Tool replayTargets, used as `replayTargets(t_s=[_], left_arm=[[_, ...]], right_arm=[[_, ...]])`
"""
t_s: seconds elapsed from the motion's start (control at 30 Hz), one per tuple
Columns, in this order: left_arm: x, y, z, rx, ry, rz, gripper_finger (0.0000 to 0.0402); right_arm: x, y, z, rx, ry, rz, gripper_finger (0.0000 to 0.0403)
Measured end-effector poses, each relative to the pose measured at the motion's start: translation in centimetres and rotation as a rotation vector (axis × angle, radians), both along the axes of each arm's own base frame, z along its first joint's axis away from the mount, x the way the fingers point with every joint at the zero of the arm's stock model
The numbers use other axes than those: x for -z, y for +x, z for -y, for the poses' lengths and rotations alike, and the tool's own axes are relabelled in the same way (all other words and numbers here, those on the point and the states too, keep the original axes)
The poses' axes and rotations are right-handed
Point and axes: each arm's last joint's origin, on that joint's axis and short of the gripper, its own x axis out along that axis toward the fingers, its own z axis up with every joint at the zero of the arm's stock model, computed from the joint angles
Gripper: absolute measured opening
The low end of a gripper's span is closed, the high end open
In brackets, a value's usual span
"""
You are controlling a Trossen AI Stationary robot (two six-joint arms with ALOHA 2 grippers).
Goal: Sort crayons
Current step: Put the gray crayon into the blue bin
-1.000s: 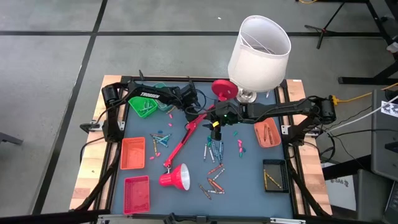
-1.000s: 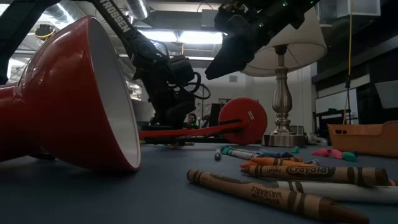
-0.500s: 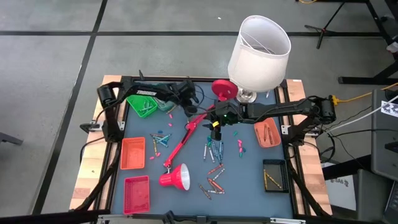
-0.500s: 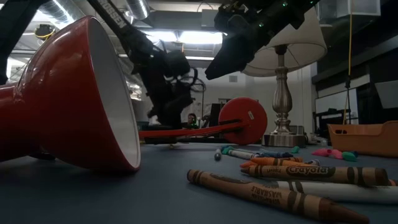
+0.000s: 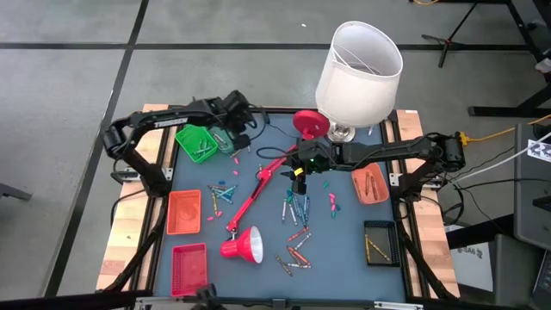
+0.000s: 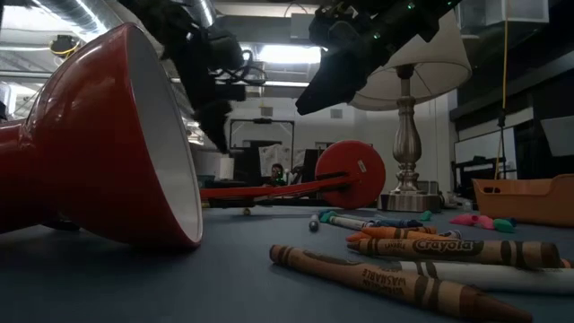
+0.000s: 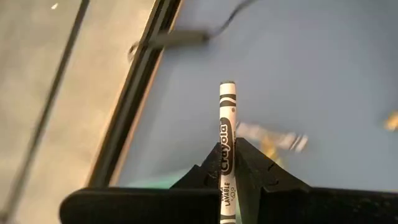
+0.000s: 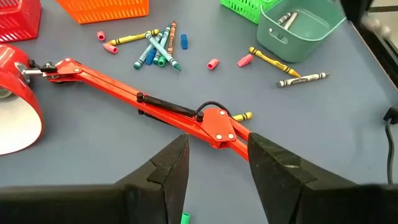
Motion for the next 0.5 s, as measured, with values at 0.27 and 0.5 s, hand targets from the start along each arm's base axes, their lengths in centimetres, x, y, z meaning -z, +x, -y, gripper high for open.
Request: replayTargets(t_s=[0.27,0.5], left_arm=[[0.5,-3.3,-0.3,-0.066,-0.044,-0.283,0.0007],[0.6,-4.1,-0.8,-0.129,-0.062,-0.294,0.0008]], right_arm=[[0.0,0.0,0.0,0.0,0.0,0.0,0.0163],[0.0,0.0,0.0,0.0,0.0,0.0,0.0163]])
